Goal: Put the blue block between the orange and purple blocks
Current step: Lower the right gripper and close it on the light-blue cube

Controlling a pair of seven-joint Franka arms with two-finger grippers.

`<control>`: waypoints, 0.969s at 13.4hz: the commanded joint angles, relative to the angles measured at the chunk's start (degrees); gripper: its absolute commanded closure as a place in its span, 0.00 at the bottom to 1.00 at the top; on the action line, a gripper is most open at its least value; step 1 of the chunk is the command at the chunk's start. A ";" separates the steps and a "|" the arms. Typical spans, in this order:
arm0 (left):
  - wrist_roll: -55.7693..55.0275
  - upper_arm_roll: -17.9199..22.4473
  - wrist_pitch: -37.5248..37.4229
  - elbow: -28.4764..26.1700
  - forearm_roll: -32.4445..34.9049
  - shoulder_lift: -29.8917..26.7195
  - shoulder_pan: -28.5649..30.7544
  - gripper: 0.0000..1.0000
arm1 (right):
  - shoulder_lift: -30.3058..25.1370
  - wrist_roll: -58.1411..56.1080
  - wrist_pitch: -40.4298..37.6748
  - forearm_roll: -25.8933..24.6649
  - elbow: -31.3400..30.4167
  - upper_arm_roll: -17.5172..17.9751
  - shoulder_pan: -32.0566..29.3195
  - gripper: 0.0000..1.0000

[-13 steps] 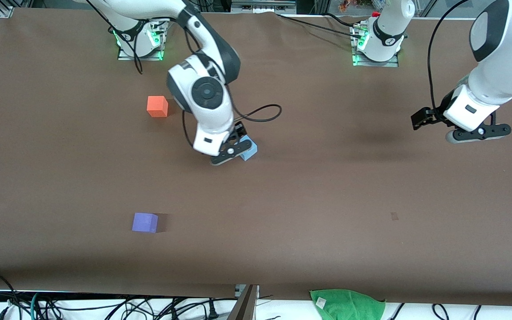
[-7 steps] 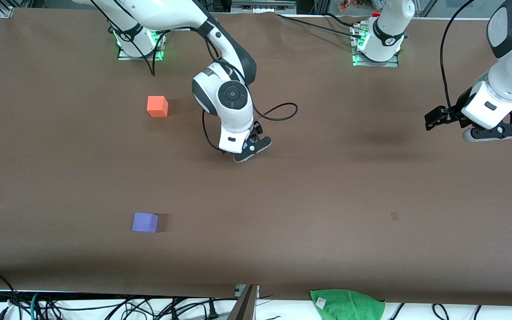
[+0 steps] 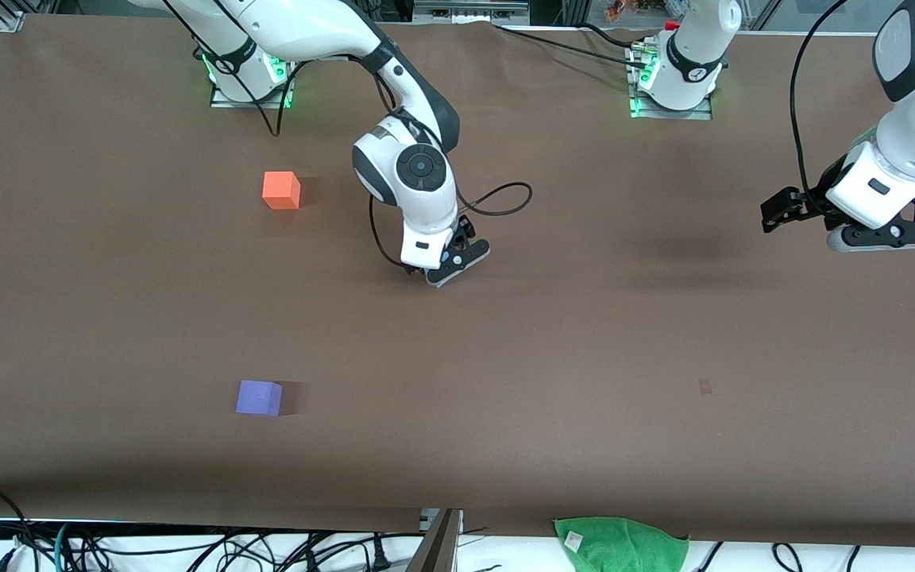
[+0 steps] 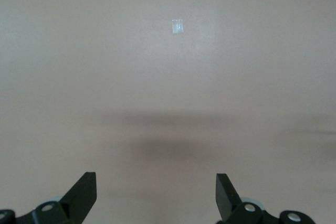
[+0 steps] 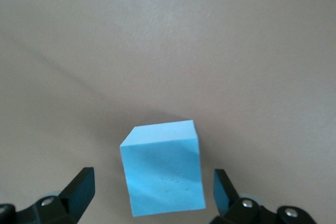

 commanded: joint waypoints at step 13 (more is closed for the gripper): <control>2.09 -0.27 -2.58 5.15 -0.64 0.39 2.97 0.00 | -1.36 -0.27 1.37 -1.96 -4.69 -0.61 2.63 0.00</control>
